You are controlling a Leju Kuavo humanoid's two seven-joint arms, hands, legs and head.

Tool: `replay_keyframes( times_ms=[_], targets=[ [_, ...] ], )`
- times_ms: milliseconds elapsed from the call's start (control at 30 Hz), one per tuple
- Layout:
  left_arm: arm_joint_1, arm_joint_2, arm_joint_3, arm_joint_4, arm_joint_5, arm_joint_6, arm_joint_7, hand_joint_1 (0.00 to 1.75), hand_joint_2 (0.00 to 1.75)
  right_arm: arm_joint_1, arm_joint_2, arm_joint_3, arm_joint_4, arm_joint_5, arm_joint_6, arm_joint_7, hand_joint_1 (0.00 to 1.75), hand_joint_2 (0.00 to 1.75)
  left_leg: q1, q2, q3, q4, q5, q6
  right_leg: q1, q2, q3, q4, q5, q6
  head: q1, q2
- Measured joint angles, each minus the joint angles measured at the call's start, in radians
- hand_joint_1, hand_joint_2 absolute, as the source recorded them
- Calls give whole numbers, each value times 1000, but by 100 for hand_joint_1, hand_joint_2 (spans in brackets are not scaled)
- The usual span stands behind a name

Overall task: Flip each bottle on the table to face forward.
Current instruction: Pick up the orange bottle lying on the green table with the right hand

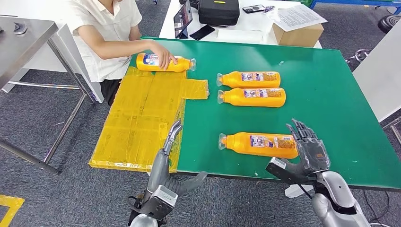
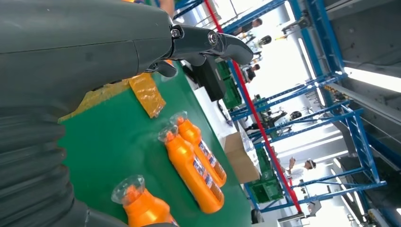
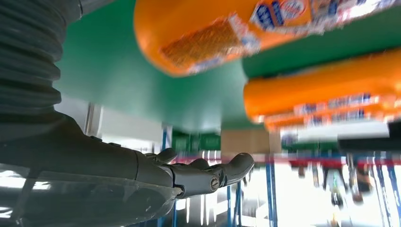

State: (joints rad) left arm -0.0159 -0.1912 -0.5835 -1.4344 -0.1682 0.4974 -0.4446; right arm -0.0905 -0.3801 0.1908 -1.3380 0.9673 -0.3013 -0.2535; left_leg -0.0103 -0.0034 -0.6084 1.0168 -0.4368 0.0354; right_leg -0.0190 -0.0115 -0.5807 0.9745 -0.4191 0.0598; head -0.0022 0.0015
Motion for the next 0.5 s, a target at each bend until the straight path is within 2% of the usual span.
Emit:
replay_keyframes(
  times_ms=[133,333,500],
  targets=[
    [-7,0,-1,-5,29,-22,10,0,175,-51,-6,18,79,-55,62,-9,0,175,0,0,0,0,0,0,0,0,0,0,0,0,0,0],
    [-7,0,-5,-5,32,-28,12,0,175,-94,-17,37,151,-65,79,-9,0,175,0,0,0,0,0,0,0,0,0,0,0,0,0,0],
    [-8,1,-10,-5,34,-45,23,0,175,-113,-41,64,187,-65,155,17,0,175,0,-1,0,0,0,0,0,0,0,0,0,0,0,0]
  ],
)
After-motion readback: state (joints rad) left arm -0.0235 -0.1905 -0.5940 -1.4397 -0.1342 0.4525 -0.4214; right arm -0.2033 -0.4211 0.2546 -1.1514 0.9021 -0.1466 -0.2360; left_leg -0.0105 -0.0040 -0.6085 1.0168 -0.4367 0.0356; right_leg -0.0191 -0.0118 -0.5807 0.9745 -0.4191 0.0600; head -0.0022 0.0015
